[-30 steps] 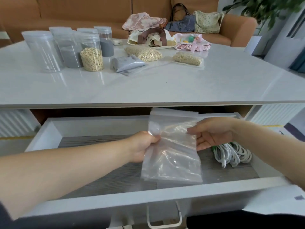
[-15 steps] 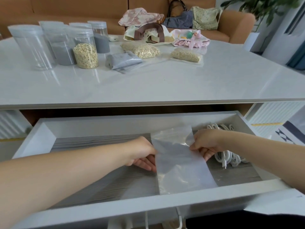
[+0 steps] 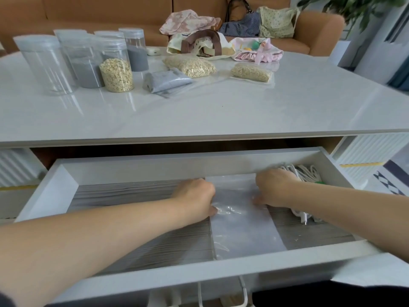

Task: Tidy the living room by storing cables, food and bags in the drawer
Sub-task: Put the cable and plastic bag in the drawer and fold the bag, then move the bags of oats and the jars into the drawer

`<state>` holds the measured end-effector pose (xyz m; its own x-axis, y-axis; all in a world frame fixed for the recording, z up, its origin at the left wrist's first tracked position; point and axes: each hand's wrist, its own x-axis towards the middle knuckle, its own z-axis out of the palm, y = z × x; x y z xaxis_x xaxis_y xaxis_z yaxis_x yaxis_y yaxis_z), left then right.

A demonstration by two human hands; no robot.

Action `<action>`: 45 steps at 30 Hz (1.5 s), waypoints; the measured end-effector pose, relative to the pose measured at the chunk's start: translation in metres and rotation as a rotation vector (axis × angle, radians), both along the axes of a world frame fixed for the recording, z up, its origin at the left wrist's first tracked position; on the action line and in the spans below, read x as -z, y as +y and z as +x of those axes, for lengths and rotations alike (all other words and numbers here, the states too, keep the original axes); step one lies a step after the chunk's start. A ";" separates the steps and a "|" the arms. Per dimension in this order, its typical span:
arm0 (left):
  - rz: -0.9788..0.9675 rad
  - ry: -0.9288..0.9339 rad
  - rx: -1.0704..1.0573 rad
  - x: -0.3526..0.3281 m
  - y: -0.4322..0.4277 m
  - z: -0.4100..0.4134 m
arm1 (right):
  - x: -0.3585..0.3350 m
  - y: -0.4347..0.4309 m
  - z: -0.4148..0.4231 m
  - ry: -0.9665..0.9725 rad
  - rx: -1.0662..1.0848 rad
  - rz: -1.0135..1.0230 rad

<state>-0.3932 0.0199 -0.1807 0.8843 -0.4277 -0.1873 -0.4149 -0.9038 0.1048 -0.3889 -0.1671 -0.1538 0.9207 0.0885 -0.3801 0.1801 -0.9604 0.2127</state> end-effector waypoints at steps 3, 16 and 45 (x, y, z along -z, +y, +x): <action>-0.029 -0.100 0.103 0.002 0.001 0.002 | 0.003 0.005 0.000 -0.030 -0.100 0.030; 0.057 -0.194 0.196 -0.015 0.007 0.004 | -0.010 0.006 -0.005 -0.124 -0.240 0.143; -0.732 -0.468 -0.219 -0.108 0.029 0.084 | -0.109 0.040 0.080 -0.430 0.046 0.652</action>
<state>-0.3091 0.0484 -0.0723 0.8774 -0.1115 0.4666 -0.3862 -0.7412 0.5490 -0.3089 -0.1275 -0.0444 0.9835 0.1296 0.1266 0.1668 -0.9200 -0.3547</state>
